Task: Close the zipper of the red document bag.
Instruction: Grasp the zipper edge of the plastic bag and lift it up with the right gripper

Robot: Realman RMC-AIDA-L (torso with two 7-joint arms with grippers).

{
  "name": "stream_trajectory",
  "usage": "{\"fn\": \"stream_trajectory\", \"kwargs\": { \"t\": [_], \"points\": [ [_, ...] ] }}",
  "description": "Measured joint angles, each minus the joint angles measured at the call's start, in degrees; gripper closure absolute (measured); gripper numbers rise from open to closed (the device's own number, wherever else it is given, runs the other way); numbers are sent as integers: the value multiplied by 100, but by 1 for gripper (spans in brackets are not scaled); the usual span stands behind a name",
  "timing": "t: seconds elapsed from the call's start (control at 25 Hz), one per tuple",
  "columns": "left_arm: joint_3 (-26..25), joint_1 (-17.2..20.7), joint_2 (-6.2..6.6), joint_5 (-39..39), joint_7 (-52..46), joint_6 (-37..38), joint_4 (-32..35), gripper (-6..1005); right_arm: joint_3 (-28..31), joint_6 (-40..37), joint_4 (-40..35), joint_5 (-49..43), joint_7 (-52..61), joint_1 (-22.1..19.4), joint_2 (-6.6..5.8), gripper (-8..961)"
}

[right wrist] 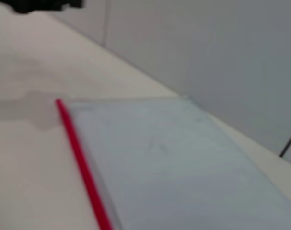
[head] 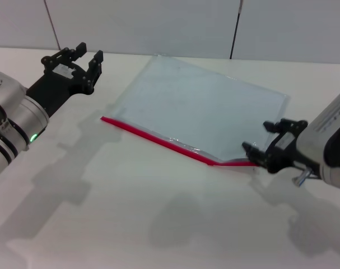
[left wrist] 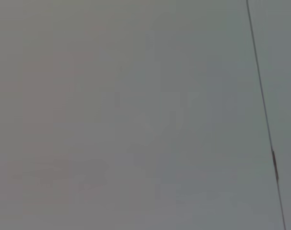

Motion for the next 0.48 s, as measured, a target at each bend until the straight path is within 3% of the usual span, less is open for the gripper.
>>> {"fn": "stream_trajectory", "kwargs": {
  "t": [0.12, 0.24, 0.32, 0.48],
  "points": [
    [0, 5, 2, -2, 0, -2, 2, 615, 304, -723, -239, -8, -601, -128, 241, 321],
    [0, 6, 3, -4, 0, -3, 3, 615, 685, -1377, -242, -32, -1310, -174, 605, 327],
    [0, 7, 4, -5, 0, -5, 5, 615, 894, -1707, -213, -35, -1778, -204, 774, 326],
    [1, 7, 12, -11, 0, -6, 5, 615, 917, -1773, -208, -63, -2005, -217, 782, 323]
  ]
}}
